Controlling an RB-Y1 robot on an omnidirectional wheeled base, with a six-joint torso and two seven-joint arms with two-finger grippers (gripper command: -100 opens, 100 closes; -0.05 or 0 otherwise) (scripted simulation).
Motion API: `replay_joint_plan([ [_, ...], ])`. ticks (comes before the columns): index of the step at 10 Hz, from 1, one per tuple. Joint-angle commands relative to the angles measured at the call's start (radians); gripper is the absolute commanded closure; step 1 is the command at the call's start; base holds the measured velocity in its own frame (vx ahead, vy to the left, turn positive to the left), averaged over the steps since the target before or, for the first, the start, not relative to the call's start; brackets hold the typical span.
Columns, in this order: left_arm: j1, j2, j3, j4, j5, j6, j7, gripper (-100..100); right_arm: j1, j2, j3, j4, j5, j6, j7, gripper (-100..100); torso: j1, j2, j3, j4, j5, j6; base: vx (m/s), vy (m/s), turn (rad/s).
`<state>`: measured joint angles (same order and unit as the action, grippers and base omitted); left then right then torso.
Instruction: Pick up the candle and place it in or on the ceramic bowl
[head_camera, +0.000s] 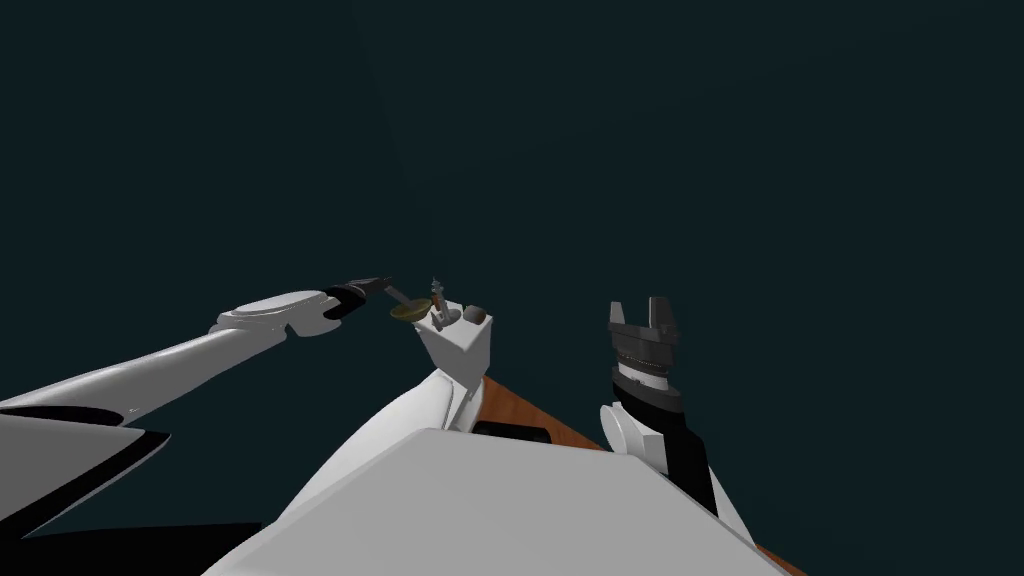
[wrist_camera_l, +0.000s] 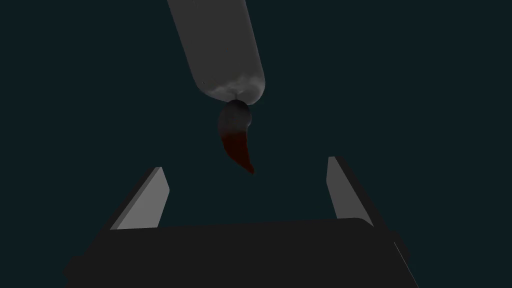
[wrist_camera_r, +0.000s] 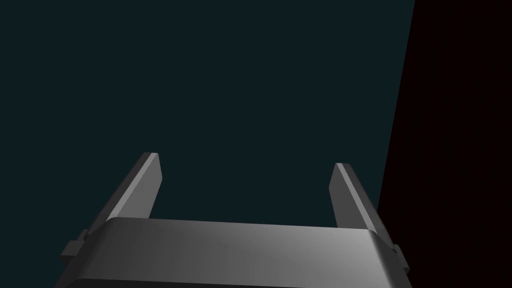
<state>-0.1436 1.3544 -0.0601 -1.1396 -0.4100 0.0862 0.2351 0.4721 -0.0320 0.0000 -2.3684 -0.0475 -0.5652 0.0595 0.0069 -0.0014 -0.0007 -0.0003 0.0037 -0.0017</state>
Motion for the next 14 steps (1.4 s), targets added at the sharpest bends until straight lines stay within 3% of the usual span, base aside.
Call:
replay_joint_plan([
  [1, 0.048, 0.007, 0.0, -0.024, 0.002, 0.011, 0.008, -100, 0.0, 0.0, 0.0, 0.0, 0.0, 0.0, 0.0, 0, 0.0, 0.0, 0.0, 0.0, 0.0, 0.0, -0.007, 0.001, 0.018],
  [2, 0.075, 0.06, 0.043, -0.066, -0.012, 0.06, 0.057, -100, 0.0, 0.0, 0.0, 0.0, 0.0, 0.0, 0.0, 0, -0.001, 0.0, 0.0, 0.0, 0.0, 0.0, -0.026, 0.014, -0.224],
  [3, 0.099, 0.06, 0.057, -0.097, -0.012, 0.068, 0.073, -100, 0.0, 0.0, 0.0, 0.0, 0.0, 0.0, 0.0, 0, -0.001, 0.0, 0.0, 0.0, -0.001, 0.002, -0.034, 0.03, -0.199],
  [6, 0.157, 0.06, 0.057, -0.102, -0.012, 0.068, 0.073, -100, 0.0, 0.0, 0.0, 0.0, 0.0, 0.0, 0.0, 0, -0.001, -0.001, 0.0, 0.0, 0.0, 0.0, -0.005, 0.007, 0.006],
  [7, 0.184, 0.114, 0.095, -0.139, -0.026, 0.113, 0.123, -100, 0.0, 0.0, 0.0, 0.0, 0.0, 0.0, 0.0, 0, -0.001, -0.001, -0.001, 0.0, 0.0, 0.0, -0.022, 0.025, -0.284],
  [8, 0.217, 0.114, 0.113, -0.167, -0.026, 0.125, 0.139, -100, 0.0, 0.0, 0.0, 0.0, 0.0, 0.0, 0.0, 0, -0.001, -0.001, 0.0, 0.0, -0.001, 0.002, -0.031, 0.038, -0.184],
  [10, 0.267, 0.114, 0.113, -0.179, -0.026, 0.125, 0.139, -100, 0.0, 0.0, 0.0, 0.0, 0.0, 0.0, 0.0, 0, 0.0, 0.0, 0.0, 0.0, 0.0, 0.0, -0.012, 0.006, 0.029],
  [11, 0.305, 0.158, 0.165, -0.229, -0.041, 0.178, 0.188, -100, 0.0, 0.0, 0.0, 0.0, 0.0, 0.0, 0.0, 0, -0.001, -0.001, 0.0, 0.0, 0.0, 0.0, -0.027, 0.015, -0.279],
  [14, 0.37, 0.167, 0.169, -0.256, -0.041, 0.182, 0.205, -100, 0.0, 0.0, 0.0, 0.0, 0.0, 0.0, 0.0, 0, 0.0, 0.0, 0.0, 0.0, 0.0, 0.0, -0.016, 0.017, -0.047],
])
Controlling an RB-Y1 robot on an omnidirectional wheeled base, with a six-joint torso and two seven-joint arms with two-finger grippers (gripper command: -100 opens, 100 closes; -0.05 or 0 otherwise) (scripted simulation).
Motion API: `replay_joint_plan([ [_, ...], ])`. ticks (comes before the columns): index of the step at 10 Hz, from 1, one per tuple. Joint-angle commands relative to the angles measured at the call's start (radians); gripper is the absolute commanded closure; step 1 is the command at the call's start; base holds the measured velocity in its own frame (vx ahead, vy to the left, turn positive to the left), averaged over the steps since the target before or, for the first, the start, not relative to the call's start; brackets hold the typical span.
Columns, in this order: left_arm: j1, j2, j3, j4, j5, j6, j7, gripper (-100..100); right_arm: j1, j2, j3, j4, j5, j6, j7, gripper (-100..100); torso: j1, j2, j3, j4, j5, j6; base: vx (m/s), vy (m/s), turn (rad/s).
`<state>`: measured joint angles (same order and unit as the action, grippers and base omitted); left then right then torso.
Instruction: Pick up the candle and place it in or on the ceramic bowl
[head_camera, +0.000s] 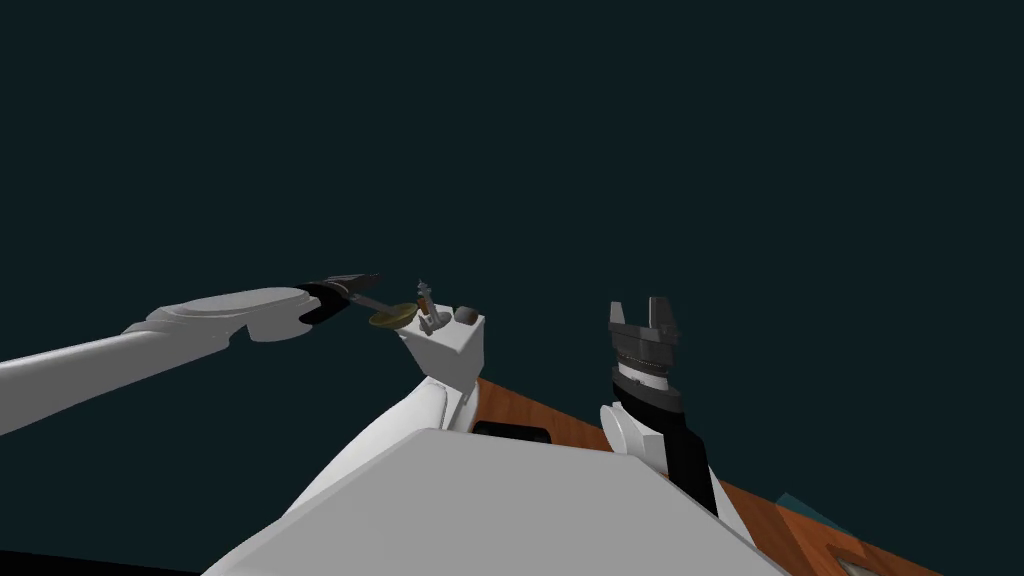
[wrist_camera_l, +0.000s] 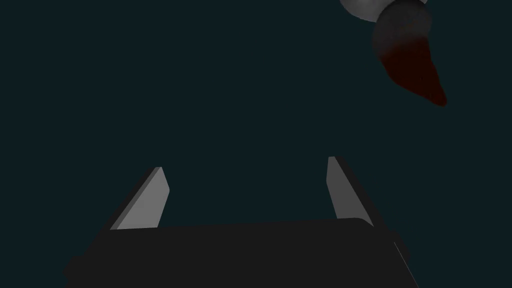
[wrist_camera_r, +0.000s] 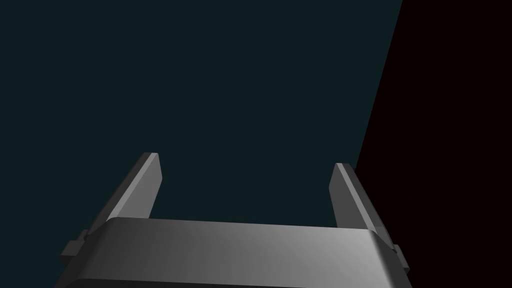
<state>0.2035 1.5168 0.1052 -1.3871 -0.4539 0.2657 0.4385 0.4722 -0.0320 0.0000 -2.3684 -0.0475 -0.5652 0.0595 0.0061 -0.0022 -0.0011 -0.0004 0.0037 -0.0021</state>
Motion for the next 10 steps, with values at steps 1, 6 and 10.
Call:
replay_joint_plan([
  [1, 0.029, 0.005, 0.004, -0.009, 0.003, 0.003, 0.002, -100, 0.0, 0.0, 0.0, 0.0, 0.0, 0.0, 0.0, 0, 0.0, 0.0, 0.0, 0.0, 0.0, 0.0, -0.001, -0.005, 0.007],
  [6, 0.131, 0.056, 0.064, -0.086, -0.01, 0.06, 0.066, 0, 0.0, 0.0, 0.0, 0.0, 0.0, 0.0, 0.0, 0, 0.0, 0.0, 0.0, 0.0, 0.0, 0.0, -0.018, 0.015, -0.089],
  [10, 0.131, 0.056, 0.064, -0.086, -0.01, 0.06, 0.066, 0, 0.0, 0.0, 0.0, 0.0, 0.0, 0.0, 0.0, 0, 0.0, -0.001, -0.001, 0.0, 0.0, 0.0, 0.0, 0.0, 0.0],
])
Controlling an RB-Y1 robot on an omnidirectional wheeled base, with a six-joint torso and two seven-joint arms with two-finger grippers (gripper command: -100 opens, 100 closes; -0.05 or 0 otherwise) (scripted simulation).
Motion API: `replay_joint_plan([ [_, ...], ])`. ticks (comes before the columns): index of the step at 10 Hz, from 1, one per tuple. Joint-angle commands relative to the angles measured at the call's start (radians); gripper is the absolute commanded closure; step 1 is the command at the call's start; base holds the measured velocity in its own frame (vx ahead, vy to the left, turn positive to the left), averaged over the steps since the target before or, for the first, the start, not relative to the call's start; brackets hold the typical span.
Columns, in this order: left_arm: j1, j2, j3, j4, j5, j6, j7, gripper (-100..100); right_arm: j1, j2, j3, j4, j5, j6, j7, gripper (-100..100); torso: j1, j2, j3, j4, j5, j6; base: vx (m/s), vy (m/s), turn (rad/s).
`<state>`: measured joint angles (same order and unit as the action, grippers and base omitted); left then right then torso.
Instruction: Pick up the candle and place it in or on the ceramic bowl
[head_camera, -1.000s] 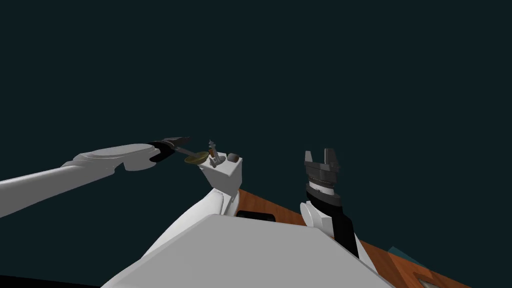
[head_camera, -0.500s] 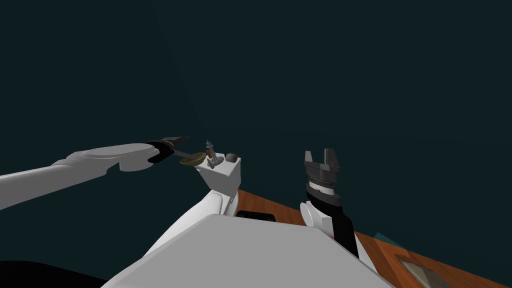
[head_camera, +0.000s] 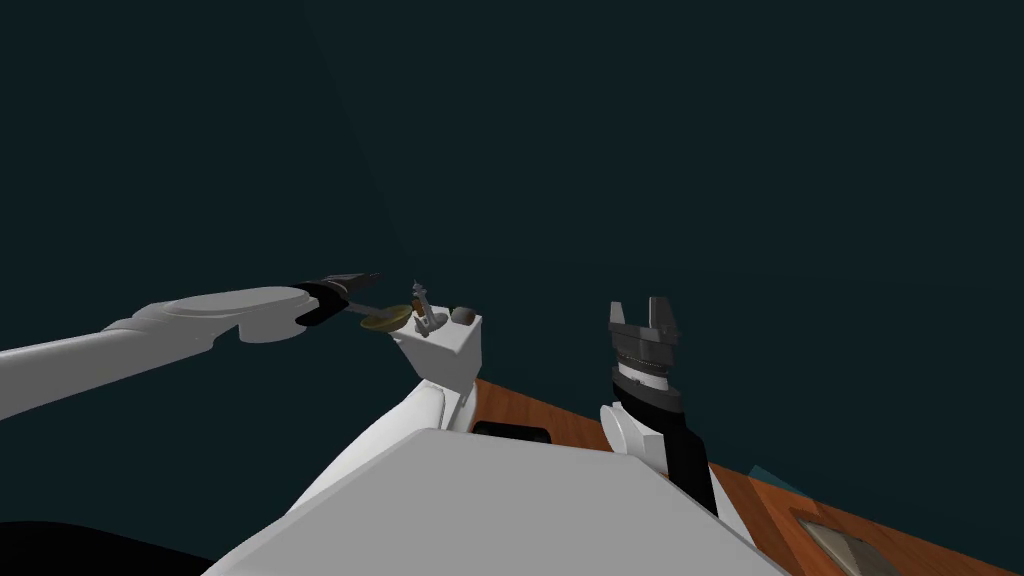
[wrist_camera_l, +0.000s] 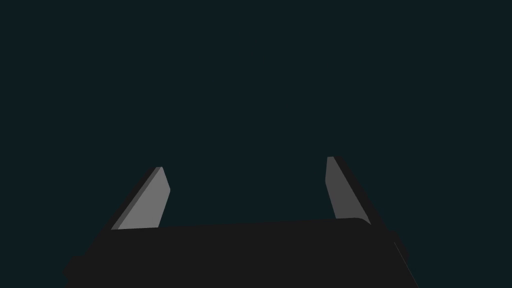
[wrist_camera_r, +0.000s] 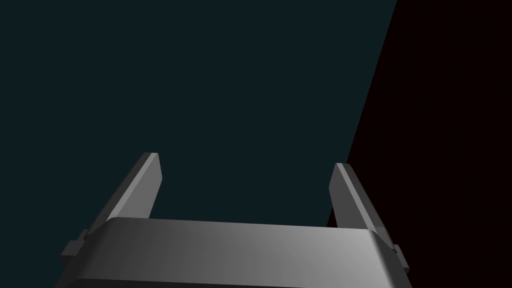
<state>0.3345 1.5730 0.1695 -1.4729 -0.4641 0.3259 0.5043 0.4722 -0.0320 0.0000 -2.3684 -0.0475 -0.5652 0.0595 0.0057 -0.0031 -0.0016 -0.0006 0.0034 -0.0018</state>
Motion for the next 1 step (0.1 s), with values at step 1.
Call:
replay_joint_plan([
  [1, 0.0, 0.0, 0.0, 0.0, 0.0, 0.0, 0.0, 0, 0.0, 0.0, 0.0, 0.0, 0.0, 0.0, 0.0, 0, 0.0, 0.0, 0.0, 0.0, 0.0, 0.0, 0.0, 0.0, 0.0],
])
